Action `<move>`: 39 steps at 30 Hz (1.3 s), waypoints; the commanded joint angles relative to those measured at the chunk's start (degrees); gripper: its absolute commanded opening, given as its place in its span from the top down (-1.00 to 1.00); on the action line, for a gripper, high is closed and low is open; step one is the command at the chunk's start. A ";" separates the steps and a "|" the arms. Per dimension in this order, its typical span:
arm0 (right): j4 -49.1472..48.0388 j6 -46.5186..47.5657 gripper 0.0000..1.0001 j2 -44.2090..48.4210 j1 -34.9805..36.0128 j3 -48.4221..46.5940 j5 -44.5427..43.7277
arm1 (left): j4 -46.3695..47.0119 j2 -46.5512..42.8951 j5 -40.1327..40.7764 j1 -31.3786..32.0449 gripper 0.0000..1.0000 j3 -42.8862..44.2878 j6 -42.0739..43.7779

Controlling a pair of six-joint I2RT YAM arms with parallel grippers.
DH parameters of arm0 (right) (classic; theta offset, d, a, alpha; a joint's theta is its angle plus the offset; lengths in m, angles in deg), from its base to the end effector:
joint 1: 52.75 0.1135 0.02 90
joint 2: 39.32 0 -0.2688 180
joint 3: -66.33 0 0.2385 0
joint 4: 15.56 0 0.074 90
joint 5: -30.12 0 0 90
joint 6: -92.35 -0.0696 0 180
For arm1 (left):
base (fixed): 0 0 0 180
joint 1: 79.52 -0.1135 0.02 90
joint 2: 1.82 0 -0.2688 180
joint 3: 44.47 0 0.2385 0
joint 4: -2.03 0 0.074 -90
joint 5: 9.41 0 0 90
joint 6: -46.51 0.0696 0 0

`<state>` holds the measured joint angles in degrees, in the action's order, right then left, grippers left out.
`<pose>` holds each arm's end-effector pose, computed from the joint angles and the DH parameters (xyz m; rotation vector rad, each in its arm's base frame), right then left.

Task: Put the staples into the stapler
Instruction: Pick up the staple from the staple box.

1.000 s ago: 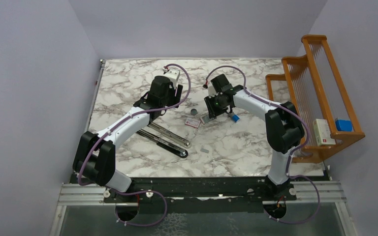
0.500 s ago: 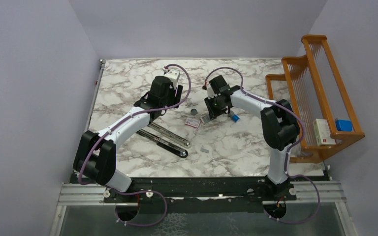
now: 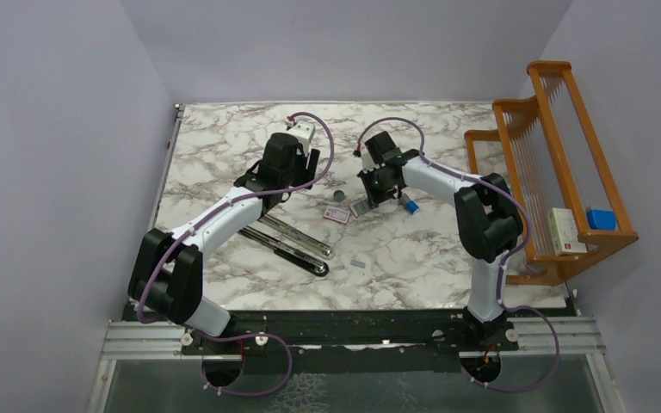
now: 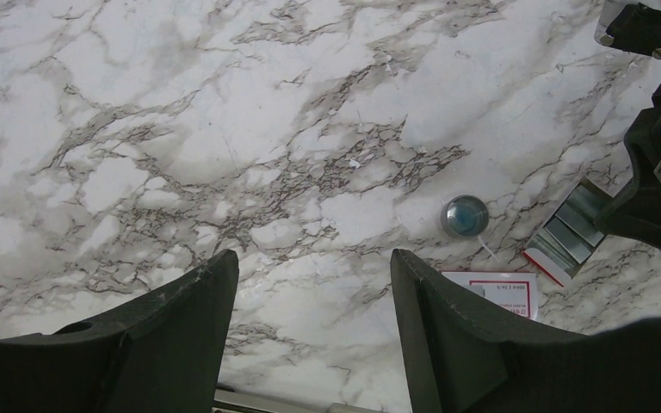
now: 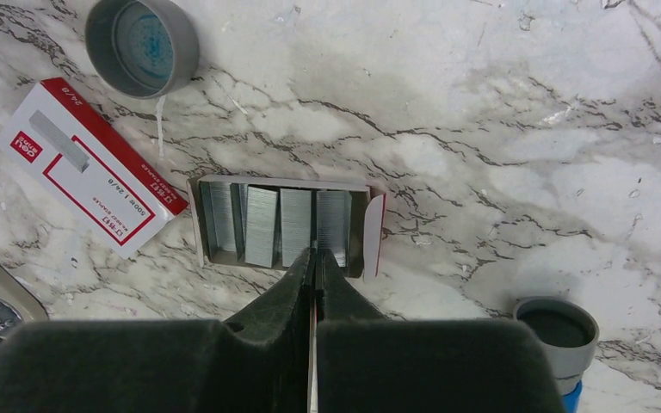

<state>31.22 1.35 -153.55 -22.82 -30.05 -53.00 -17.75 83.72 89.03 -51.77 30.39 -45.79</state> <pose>0.3587 0.2161 0.1562 -0.7173 2.6329 0.3218 0.3203 -0.1570 0.2649 0.3758 2.0663 -0.1616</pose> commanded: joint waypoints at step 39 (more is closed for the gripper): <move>-66.88 -14.77 0.98 50.68 -0.27 29.21 39.55 | 92.27 -16.72 -60.43 -9.23 -0.54 -15.59 -42.76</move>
<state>-24.67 -14.17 -103.94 -22.84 -1.46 -22.58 44.15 66.03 36.53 -62.66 15.71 -78.10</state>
